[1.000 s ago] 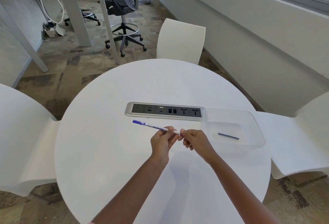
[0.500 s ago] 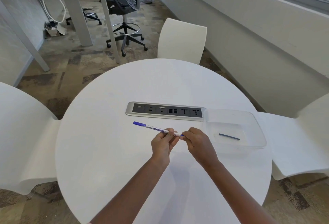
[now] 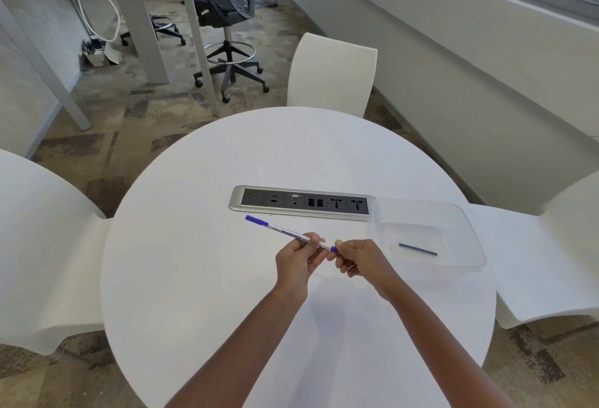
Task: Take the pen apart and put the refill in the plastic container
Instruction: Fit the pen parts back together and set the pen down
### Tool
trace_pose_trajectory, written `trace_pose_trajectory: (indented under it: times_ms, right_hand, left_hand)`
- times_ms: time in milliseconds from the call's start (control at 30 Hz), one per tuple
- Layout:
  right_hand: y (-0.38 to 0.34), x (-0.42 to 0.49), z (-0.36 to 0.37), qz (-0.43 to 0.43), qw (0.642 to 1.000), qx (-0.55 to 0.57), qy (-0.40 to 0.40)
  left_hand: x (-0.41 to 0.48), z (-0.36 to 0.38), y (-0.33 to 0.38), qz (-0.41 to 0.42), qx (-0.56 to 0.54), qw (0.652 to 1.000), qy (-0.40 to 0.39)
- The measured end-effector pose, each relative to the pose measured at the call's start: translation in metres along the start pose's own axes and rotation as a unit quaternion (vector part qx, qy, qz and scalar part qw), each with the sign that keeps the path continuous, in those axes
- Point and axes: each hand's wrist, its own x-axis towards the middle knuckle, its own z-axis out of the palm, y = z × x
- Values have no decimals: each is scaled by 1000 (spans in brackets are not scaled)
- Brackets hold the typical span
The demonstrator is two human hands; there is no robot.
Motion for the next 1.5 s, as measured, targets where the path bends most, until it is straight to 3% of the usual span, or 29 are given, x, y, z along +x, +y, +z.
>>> trace_pose_trajectory:
  times_ms: [67,200,400,533,667,900,1100,1267,1333,1400,1500]
  right_hand:
    - [4,-4,5,-52,994,-85,52]
    - [15,-9,11,-174,943,-253,126]
    - [16,-10,15,-256,874,-380,165]
    - [11,-10,16,-288,851,-407,162]
    - [9,-8,14,-291,857,-397,154]
    - [6,-2,9,-210,929,-286,106]
    - [0,1,4,-72,991,-90,61]
    - [0,0,-1,12,998,53,-20]
    - [1,-2,3,-5,999,40,-3]
    - [1,-4,9,-56,996,-57,47]
    - [8,-7,14,-163,947,-254,113]
  left_hand:
    - [1,0,1,-11,-27,999,23]
    - [1,-1,2,-28,-57,997,44]
    - [-2,1,1,-36,-64,996,45]
    - [-3,2,0,-39,-68,996,44]
    - [-5,3,0,-39,-63,997,38]
    - [-5,4,0,-24,-50,998,22]
    - [-3,5,-2,3,-18,1000,-4]
    - [-1,3,0,9,-1,1000,-26]
    - [0,4,2,11,-4,1000,-27]
    - [1,5,4,7,-18,1000,-17]
    - [1,5,5,-13,-48,999,3]
